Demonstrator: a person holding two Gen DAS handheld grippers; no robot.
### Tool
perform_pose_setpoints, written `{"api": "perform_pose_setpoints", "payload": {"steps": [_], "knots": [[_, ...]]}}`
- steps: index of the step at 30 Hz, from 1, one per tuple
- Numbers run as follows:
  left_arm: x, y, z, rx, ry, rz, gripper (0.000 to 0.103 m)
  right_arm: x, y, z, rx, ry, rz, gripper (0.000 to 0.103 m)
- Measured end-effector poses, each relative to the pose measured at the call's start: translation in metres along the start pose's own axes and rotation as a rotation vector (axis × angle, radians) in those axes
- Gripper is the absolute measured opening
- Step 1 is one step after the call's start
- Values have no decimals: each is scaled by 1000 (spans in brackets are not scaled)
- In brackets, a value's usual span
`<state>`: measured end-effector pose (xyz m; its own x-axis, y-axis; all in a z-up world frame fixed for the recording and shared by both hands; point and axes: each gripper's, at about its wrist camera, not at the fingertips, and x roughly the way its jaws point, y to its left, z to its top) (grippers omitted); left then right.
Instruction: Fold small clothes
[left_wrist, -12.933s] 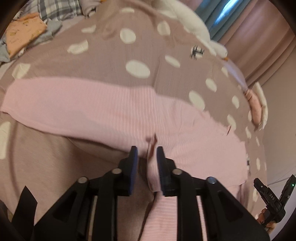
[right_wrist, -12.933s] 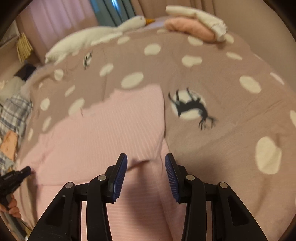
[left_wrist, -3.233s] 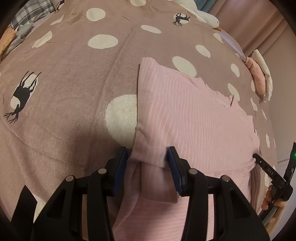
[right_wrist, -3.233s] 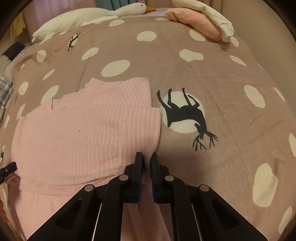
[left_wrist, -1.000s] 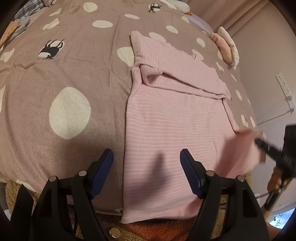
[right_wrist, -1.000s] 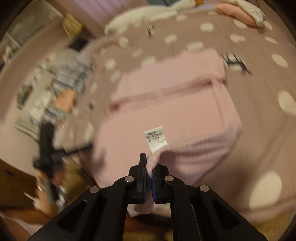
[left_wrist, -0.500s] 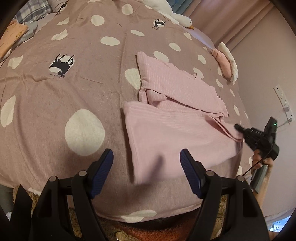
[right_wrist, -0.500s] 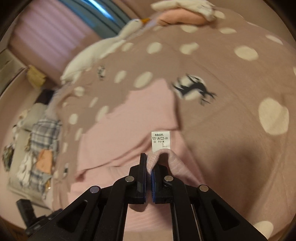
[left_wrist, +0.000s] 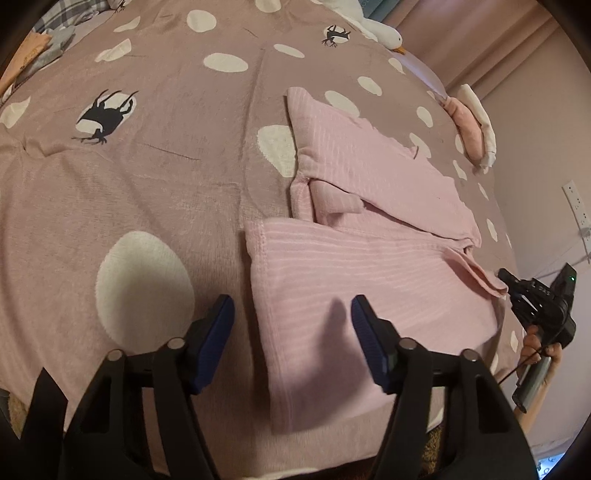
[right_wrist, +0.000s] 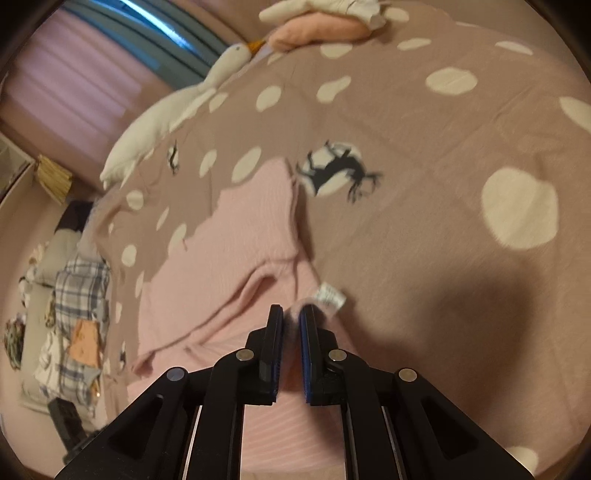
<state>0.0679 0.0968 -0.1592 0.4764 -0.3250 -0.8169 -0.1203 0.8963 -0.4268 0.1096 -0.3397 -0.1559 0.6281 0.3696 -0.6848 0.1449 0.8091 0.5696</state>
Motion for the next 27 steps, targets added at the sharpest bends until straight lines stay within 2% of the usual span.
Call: {"api": "perform_pose_setpoints", "payload": {"steps": [2, 4, 6, 8, 9, 10, 14, 17, 24, 27], "knots": [[4, 3, 0, -19, 5, -10, 57, -9, -2, 3, -14, -44, -47, 7], [7, 6, 0, -40, 11, -57, 48, -14, -3, 5, -31, -55, -62, 7], [8, 8, -1, -58, 18, -76, 34, -19, -5, 6, -61, -46, -68, 9], [7, 7, -1, -54, 2, -59, 28, -20, -2, 4, -100, -35, -86, 31], [5, 6, -1, -51, -7, -47, 26, -21, -1, 3, -125, -33, -92, 51], [5, 7, -1, -50, -10, -45, 25, -21, 2, 1, -159, -24, -91, 56], [3, 8, 0, -52, -21, -42, 23, -9, 8, -5, -237, 79, -101, 56], [2, 7, 0, -37, -32, -21, 15, 3, 11, -11, -293, 144, -102, 56], [4, 7, 2, -38, -53, 2, 11, 27, 35, -16, -527, 160, -207, 56], [5, 5, 3, -33, -57, 12, 11, 44, 40, -2, -551, 156, -221, 56]]}}
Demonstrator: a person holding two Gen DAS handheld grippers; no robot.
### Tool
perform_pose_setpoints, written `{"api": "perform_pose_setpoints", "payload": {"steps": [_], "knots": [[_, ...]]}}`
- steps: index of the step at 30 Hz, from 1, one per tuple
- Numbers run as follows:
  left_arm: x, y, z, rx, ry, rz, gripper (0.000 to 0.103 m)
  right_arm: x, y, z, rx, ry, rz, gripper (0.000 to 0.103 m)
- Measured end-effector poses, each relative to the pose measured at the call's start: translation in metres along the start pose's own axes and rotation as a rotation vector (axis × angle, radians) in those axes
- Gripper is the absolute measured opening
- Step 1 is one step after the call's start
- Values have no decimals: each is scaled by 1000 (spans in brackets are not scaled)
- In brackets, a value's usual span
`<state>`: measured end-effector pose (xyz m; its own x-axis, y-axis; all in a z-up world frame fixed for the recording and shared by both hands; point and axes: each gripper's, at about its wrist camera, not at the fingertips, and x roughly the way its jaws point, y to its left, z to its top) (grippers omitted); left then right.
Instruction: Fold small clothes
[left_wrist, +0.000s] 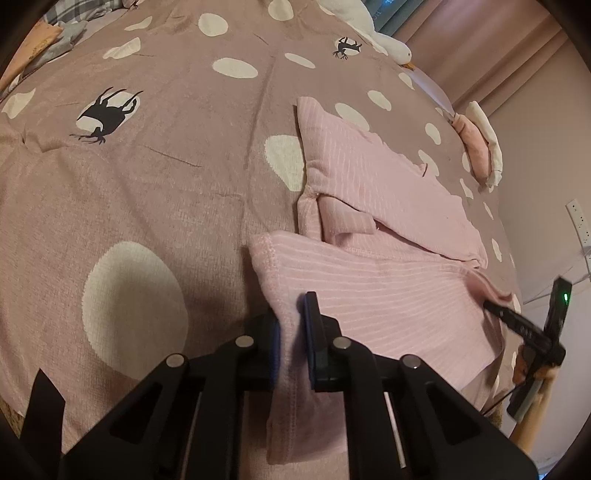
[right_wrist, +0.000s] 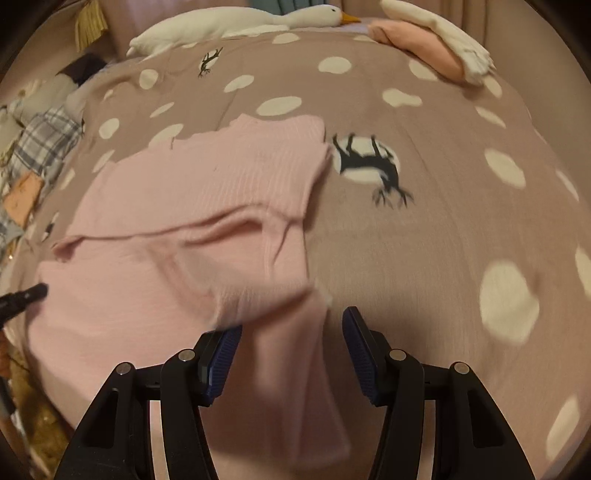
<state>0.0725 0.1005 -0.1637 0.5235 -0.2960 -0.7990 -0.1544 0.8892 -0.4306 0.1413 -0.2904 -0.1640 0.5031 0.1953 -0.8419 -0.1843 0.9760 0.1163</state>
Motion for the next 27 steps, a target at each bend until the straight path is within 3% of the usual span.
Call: {"api": "perform_pose_setpoints", "payload": {"steps": [6, 10, 12, 19, 27], "knots": [[0, -5, 4, 6, -28, 12, 8, 16, 3, 18, 23, -1, 97, 55], [0, -13, 4, 37, -49, 39, 6, 15, 4, 20, 57, -37, 92, 16], [-2, -16, 4, 46, -65, 49, 5, 11, 4, 17, 66, -57, 94, 6], [-15, -32, 3, 117, -115, 100, 5, -27, 2, 11, 133, -186, 147, 5], [-43, -50, 11, 159, -248, 103, 5, -78, 6, 19, 135, -341, 174, 5]]}}
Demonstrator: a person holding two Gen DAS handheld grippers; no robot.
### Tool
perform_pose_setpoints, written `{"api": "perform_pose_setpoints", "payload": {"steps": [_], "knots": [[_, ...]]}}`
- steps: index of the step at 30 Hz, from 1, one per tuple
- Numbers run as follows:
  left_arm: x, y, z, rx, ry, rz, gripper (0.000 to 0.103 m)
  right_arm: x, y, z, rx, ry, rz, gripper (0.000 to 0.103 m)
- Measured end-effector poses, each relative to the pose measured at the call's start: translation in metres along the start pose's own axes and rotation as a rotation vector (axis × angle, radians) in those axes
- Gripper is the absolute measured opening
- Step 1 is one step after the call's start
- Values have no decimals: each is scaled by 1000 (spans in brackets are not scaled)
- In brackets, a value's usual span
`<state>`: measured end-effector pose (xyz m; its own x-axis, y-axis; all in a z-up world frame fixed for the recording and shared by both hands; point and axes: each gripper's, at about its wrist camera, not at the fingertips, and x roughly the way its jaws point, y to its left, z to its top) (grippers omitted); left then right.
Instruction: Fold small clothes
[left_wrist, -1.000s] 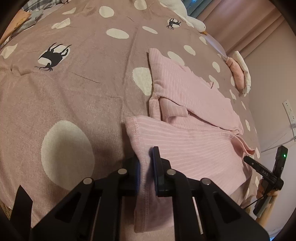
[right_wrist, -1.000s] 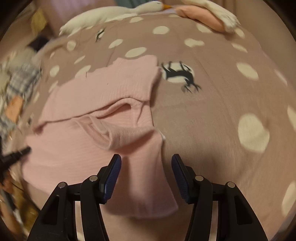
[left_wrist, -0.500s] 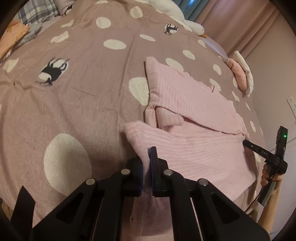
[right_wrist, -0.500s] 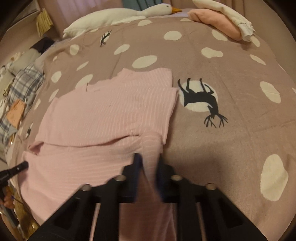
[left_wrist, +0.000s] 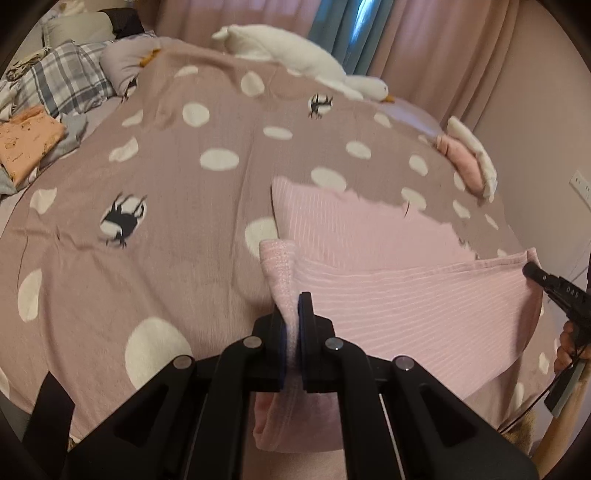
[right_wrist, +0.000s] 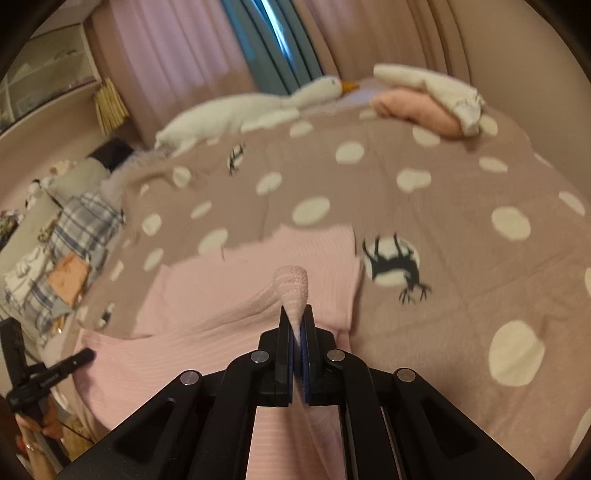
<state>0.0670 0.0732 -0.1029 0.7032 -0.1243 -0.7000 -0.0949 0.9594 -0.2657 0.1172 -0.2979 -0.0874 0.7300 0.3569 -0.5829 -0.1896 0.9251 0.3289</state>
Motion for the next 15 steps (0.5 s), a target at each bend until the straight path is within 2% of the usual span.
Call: {"api": "perform_pose_setpoints", "payload": {"steps": [7, 15], "knots": [[-11, -10, 35, -5, -102, -31, 5, -9, 0, 22, 28, -88, 12, 5], [-2, -22, 82, -4, -173, -30, 4, 1, 0, 50, 49, -130, 1, 5]]}}
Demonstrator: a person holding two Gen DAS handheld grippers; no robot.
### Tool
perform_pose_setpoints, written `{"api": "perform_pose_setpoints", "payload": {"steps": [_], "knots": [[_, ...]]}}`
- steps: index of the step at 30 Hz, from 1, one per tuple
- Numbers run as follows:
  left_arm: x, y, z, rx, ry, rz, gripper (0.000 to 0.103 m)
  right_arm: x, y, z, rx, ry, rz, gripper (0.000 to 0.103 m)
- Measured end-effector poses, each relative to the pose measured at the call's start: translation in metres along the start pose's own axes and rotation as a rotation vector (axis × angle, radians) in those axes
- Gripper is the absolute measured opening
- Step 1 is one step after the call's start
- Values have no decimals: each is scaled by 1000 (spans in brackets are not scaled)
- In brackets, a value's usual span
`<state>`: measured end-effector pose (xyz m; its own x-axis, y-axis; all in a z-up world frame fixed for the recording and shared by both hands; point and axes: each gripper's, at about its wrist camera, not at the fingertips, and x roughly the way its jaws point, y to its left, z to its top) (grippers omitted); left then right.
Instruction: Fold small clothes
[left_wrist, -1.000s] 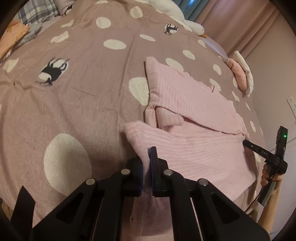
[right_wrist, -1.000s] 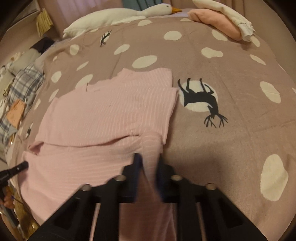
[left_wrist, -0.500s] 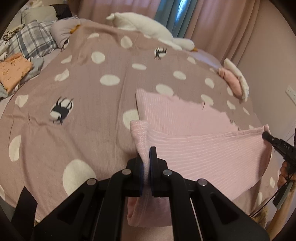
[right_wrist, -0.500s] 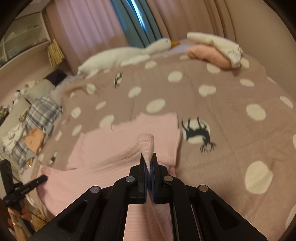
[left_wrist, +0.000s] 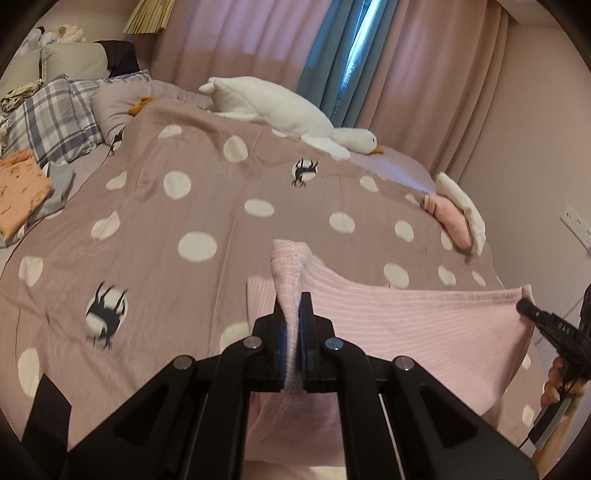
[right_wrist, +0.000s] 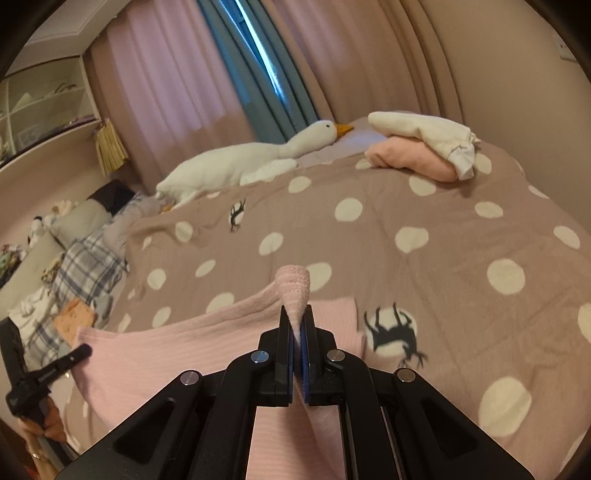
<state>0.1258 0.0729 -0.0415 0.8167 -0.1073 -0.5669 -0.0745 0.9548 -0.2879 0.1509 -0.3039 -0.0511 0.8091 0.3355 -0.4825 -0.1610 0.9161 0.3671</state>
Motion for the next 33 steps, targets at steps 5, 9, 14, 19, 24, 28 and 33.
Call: {"api": "perform_pose_setpoints", "payload": {"steps": [5, 9, 14, 19, 24, 28, 33], "knots": [[16, -3, 20, -15, -18, 11, 4, 13, 1, 12, -8, -18, -24, 5], [38, -3, 30, -9, 8, 31, 4, 28, -4, 20, 15, -8, -20, 5], [70, 3, 38, -32, 67, 46, 4, 55, -11, 28, 31, 19, -29, 5], [101, 6, 38, -35, 124, 73, 4, 84, -21, 25, 46, 70, -71, 5], [126, 12, 35, -39, 181, 97, 4, 108, -26, 21, 37, 118, -88, 5], [140, 17, 35, -45, 207, 110, 4, 119, -26, 21, 24, 132, -98, 5], [158, 23, 30, -39, 246, 140, 4, 131, -28, 17, 20, 155, -127, 5]]}}
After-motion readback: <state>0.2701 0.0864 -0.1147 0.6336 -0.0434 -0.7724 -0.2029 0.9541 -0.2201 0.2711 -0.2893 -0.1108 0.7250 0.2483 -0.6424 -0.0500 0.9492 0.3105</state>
